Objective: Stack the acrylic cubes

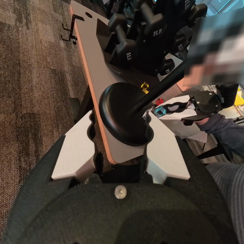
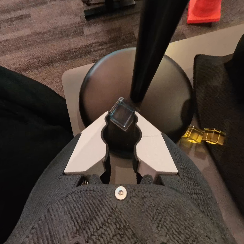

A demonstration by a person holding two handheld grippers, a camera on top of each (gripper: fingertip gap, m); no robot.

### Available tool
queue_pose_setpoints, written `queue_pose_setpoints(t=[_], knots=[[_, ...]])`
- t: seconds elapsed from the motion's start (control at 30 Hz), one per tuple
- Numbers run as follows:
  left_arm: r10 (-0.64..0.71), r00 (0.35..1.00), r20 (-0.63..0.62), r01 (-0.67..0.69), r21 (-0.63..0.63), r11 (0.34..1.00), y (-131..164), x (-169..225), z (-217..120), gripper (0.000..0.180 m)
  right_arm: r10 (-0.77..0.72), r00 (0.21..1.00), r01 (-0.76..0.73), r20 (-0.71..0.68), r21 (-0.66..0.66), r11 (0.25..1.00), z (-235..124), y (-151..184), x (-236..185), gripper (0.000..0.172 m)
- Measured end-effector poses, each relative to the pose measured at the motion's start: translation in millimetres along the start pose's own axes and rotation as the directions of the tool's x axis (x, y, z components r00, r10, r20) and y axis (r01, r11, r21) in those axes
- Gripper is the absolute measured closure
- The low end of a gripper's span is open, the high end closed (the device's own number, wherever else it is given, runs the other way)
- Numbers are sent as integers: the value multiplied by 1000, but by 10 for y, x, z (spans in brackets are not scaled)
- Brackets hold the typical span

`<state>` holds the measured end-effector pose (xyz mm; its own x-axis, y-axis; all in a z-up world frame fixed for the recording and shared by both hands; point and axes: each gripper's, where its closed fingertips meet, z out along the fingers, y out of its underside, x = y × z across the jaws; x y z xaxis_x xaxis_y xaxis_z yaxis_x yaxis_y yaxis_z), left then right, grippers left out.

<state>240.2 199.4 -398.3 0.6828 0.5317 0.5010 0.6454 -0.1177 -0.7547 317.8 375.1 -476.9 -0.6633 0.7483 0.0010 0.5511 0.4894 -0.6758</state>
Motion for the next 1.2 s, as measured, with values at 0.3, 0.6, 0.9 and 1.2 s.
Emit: queue_pose_setpoints(t=[0.3, 0.6, 0.9, 1.2], knots=[[1, 1000, -12, -1, -5, 1000, -2, 16, 67, 104, 10, 1000, -10, -16, 15, 1000, 8, -13, 13, 139], [-12, 1000, -8, 12, 0, 1000, -14, -24, 79, 103, 342, 932, -272, -124, 385, 882, -316, -82, 360, 81], [-12, 1000, -6, 12, -6, 1000, -25, -51, 103, 103, 664, 441, -639, -603, 309, 705, -527, 1197, 1323, 106], [-13, 1000, -13, 13, -16, 1000, 0, -26, 129, 102, 652, 387, -698, -652, 255, 669, -382, 1404, 1344, 146]])
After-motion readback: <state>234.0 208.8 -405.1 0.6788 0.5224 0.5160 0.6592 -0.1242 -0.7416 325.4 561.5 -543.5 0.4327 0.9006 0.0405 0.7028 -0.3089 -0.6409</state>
